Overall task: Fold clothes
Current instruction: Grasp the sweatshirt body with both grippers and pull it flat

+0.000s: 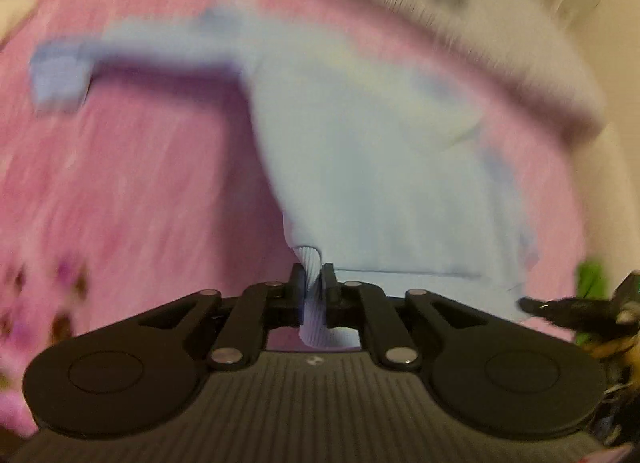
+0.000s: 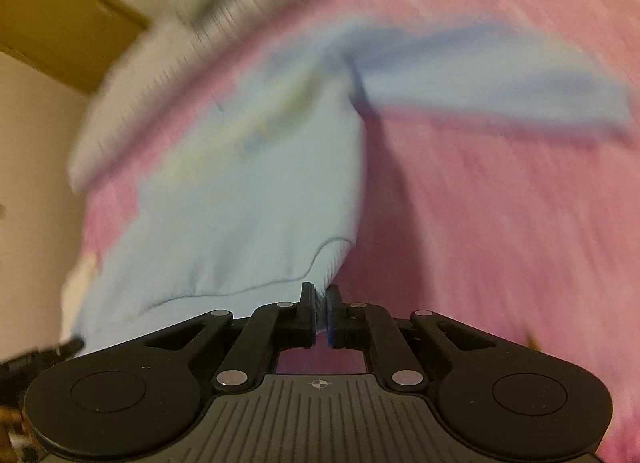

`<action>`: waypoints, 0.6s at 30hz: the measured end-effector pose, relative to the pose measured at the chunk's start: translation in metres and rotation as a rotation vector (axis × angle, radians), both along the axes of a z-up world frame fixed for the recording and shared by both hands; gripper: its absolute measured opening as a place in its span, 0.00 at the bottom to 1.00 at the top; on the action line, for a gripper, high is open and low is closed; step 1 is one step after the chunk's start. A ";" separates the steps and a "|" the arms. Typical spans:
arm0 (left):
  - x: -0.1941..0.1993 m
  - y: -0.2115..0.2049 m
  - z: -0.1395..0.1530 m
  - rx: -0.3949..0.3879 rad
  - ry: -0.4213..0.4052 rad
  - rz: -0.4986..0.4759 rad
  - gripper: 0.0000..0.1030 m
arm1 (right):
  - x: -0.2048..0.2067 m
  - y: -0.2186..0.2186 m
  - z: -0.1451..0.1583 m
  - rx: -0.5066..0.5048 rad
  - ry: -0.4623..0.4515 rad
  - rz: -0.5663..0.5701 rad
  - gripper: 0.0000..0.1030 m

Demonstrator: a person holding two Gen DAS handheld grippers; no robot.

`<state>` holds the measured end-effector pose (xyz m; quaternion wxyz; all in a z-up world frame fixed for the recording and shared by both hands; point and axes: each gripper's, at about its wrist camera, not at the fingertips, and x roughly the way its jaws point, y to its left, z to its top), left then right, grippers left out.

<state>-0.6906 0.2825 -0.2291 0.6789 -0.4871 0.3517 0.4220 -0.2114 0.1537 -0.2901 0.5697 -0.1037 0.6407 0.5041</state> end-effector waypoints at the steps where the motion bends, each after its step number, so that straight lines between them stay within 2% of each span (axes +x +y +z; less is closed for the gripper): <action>1: 0.000 -0.005 -0.013 -0.043 0.040 0.004 0.10 | -0.005 -0.011 -0.014 -0.089 0.043 0.013 0.05; 4: 0.001 -0.019 -0.052 -0.170 0.158 0.015 0.12 | -0.016 -0.031 -0.051 -0.280 0.049 0.006 0.07; 5: 0.001 -0.024 -0.064 -0.211 0.195 0.020 0.14 | -0.018 -0.036 -0.060 -0.318 0.031 -0.001 0.19; 6: -0.005 -0.029 -0.070 -0.208 0.160 0.061 0.18 | -0.018 -0.037 -0.063 -0.315 0.005 -0.018 0.28; 7: -0.012 -0.035 -0.076 -0.204 0.126 0.102 0.21 | -0.016 -0.038 -0.065 -0.294 -0.012 -0.043 0.48; 8: -0.020 -0.038 -0.079 -0.197 0.096 0.139 0.22 | -0.013 -0.039 -0.066 -0.272 -0.024 -0.070 0.63; 11: -0.040 -0.041 -0.090 -0.148 0.011 0.248 0.26 | -0.008 -0.035 -0.070 -0.200 -0.005 -0.139 0.66; 15: -0.054 -0.027 -0.113 -0.142 -0.108 0.382 0.27 | -0.010 -0.027 -0.086 -0.134 0.055 -0.188 0.66; 18: -0.049 -0.020 -0.135 -0.192 -0.257 0.438 0.28 | -0.018 -0.023 -0.099 -0.110 0.027 -0.212 0.66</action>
